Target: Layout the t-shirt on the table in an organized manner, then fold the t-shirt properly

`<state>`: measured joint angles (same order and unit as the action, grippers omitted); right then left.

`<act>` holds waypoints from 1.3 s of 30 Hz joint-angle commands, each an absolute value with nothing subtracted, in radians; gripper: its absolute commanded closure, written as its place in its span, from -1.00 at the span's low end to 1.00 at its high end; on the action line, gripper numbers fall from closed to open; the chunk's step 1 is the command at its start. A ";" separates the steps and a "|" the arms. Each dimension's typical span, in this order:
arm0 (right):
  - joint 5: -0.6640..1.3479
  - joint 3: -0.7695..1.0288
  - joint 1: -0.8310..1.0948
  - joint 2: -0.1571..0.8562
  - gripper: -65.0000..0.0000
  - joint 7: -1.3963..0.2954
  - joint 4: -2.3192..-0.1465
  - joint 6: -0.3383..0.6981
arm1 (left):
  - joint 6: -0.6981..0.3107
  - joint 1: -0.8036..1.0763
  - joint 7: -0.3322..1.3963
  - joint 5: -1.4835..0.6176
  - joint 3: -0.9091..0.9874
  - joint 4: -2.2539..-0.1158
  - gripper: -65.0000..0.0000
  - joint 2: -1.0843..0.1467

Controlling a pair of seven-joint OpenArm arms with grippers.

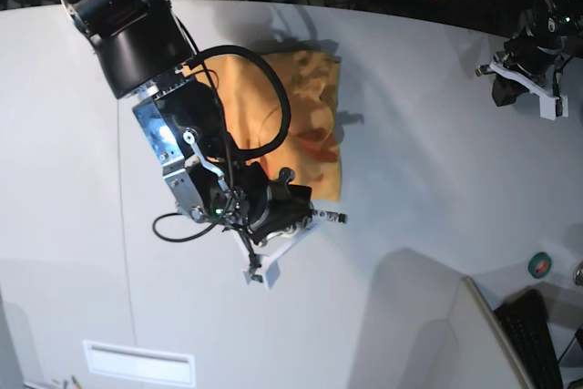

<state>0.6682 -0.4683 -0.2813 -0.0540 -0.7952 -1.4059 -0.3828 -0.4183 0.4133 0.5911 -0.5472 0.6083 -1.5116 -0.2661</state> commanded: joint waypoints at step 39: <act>0.680 -0.467 -0.369 -0.128 1.00 -0.621 -1.032 -0.329 | -0.420 0.410 0.573 -0.555 0.616 -1.527 1.00 -0.280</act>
<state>0.6769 -0.4709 -0.3363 -0.1196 -0.6373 -1.0134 -0.3401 -0.4183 0.4103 0.5915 -0.5468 0.6090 -1.5116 -0.2661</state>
